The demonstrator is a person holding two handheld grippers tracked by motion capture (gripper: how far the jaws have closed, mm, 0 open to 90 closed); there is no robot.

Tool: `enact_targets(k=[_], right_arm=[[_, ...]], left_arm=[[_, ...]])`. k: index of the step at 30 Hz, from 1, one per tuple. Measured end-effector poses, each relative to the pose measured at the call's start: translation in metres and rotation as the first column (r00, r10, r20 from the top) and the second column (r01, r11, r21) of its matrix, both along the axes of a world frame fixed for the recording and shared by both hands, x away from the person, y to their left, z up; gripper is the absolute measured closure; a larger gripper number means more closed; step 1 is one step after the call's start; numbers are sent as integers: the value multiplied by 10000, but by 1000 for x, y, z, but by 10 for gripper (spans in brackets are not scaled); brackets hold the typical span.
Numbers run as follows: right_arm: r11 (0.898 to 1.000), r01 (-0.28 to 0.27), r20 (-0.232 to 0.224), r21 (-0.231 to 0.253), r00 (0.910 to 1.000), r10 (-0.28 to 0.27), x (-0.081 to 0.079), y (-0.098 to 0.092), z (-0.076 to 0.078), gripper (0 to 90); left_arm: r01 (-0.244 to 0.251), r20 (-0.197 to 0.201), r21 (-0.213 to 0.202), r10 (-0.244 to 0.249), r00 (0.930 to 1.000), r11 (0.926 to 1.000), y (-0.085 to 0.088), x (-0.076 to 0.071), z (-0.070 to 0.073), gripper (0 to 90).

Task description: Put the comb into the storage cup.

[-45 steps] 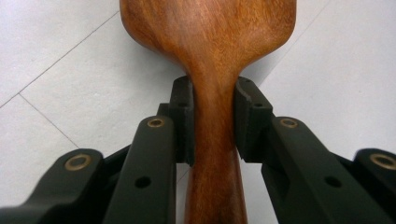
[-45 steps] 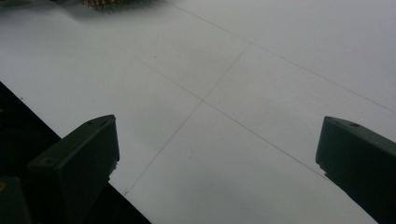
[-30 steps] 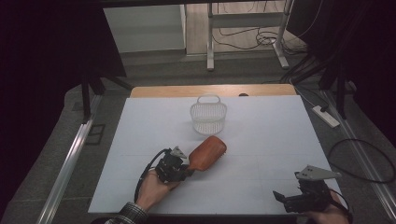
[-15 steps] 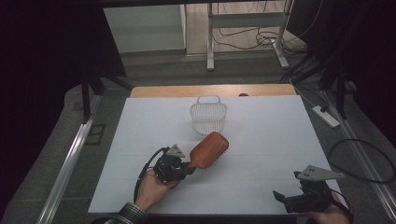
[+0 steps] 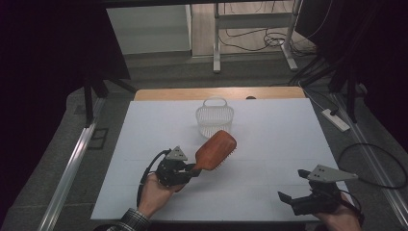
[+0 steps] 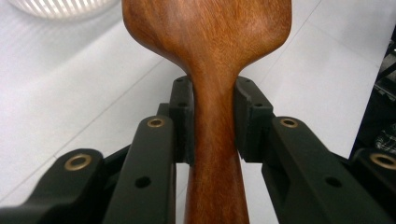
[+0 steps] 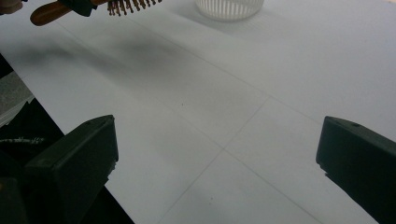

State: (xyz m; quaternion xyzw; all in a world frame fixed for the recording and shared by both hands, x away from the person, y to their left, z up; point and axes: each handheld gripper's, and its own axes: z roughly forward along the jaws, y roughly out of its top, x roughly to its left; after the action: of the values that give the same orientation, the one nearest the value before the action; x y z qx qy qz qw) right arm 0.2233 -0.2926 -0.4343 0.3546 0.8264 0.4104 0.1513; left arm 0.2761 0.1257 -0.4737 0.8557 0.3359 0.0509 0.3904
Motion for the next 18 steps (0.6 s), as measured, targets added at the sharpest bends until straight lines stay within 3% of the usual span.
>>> enact_targets(k=[5,8,18], right_arm=[[9998,-123,116,126,9999,122,5,6,3,0],[9976,-377,10,576,9993,377,9,10,4,0],[9906,-635,-231,1209,9975,668,23,28,7,0]], left_arm=[[-40,268,-175,45,9996,9998,2,-2,4,714],[-36,492,-296,51,9988,9996,3,-3,6,714],[-62,789,-547,105,9968,9985,4,-5,10,713]])
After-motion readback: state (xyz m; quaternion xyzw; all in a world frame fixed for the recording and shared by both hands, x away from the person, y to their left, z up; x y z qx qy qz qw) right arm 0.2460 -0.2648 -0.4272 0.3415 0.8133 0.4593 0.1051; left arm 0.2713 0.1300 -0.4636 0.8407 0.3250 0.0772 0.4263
